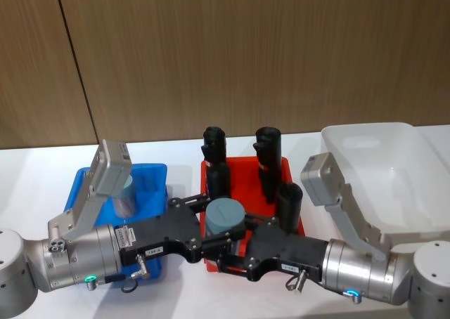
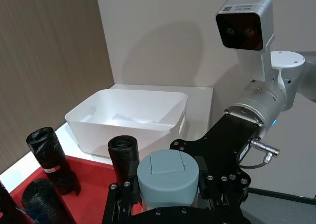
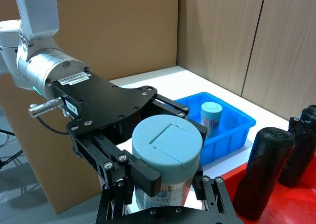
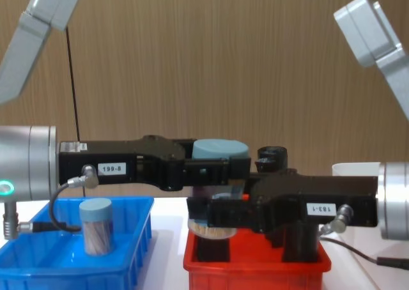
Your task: Pick the cotton swabs from the blue box and place them into the white box.
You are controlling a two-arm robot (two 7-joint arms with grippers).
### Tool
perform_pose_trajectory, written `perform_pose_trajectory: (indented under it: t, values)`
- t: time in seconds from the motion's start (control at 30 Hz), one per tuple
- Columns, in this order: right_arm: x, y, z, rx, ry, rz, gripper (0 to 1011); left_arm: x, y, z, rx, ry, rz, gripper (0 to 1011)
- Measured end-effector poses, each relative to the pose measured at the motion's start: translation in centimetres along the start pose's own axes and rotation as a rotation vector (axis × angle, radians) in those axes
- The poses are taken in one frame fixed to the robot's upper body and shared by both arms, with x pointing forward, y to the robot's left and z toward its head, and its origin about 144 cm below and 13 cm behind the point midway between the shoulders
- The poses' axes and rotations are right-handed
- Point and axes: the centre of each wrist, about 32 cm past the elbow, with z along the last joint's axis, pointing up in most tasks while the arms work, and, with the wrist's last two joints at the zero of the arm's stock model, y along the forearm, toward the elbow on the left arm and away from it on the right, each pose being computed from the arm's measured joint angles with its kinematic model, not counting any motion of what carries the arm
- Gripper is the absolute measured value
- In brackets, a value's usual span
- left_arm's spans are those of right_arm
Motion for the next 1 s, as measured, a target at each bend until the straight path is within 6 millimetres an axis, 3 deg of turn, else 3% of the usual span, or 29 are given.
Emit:
perform_pose_trajectory:
  t: [0.53,1.0]
  values:
    - [0.00,-0.04,-0.01,0.009,0.008,0.003,653,0.00,0.00,0.01,-0.001,-0.001,0.000,668]
    - [-0.11,-0.46,0.02,0.021,0.009,0.002,653,0.00,0.00,-0.02,0.002,0.000,0.002,1004]
